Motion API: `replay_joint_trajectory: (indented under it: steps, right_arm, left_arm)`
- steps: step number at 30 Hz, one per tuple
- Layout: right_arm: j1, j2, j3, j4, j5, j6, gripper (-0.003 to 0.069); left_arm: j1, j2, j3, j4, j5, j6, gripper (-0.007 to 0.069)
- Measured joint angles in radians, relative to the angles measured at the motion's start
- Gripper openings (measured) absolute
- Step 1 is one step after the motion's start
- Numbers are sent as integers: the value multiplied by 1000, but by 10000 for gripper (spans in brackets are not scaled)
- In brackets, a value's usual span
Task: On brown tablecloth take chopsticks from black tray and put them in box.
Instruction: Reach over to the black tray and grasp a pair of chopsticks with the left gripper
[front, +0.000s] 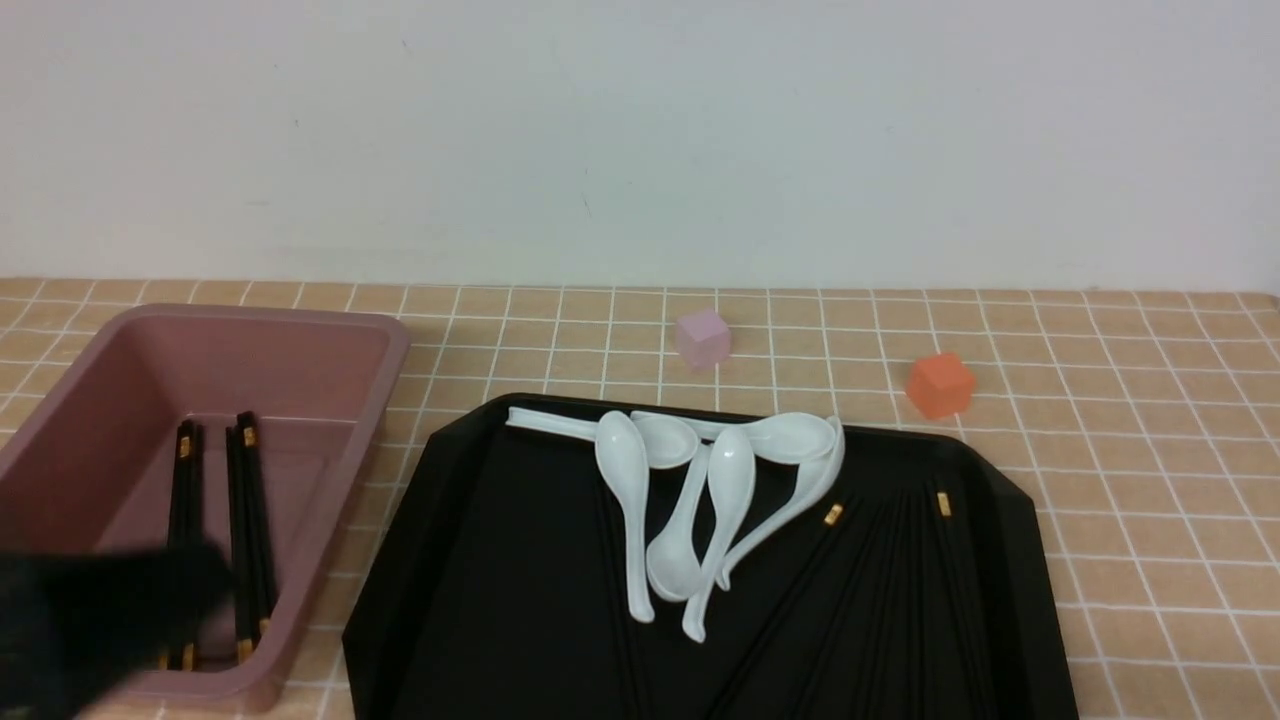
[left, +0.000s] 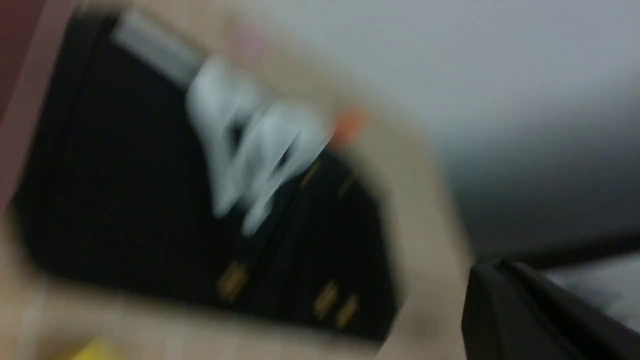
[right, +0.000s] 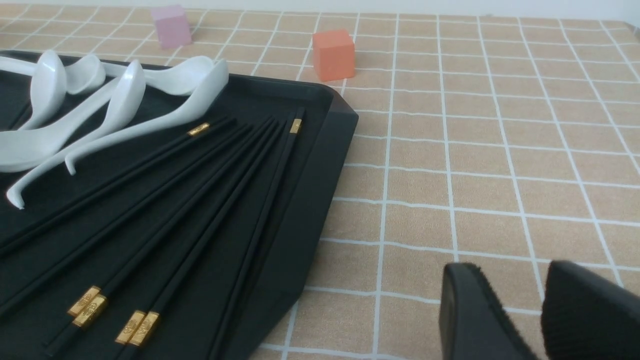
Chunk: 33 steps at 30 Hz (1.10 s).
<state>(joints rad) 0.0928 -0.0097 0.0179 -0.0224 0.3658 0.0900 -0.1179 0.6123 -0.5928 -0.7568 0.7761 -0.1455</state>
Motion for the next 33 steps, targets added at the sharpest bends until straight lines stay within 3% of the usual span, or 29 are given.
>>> replay_joint_trajectory:
  steps: [4,9,13,15,16,19,22,30,33]
  right_arm:
    - [0,0,0,0,0,0,240]
    - [0,0,0,0,0,0,240]
    - [0,0,0,0,0,0,240]
    - [0,0,0,0,0,0,240]
    - [0,0,0,0,0,0,240]
    - [0,0,0,0,0,0,240]
    - [0,0,0,0,0,0,240]
    - [0,0,0,0,0,0,240]
    - [0,0,0,0,0,0,240]
  left_arm:
    - [-1,362,-128,121,204,-1,-13]
    - [-126,609,-218,186,189,-48,-13]
    - [-319,737,-299,276,108,-177,-13]
    - [-446,841,-367,381,70,-316,-13]
    - [-454,841,-373,381,70,-316,-13]
    - [-560,968,-467,525,66,-503,-8]
    - [-603,1039,-519,609,70,-600,14]
    - [-666,1202,-664,846,58,-902,230]
    - [-666,1231,-685,890,41,-957,271]
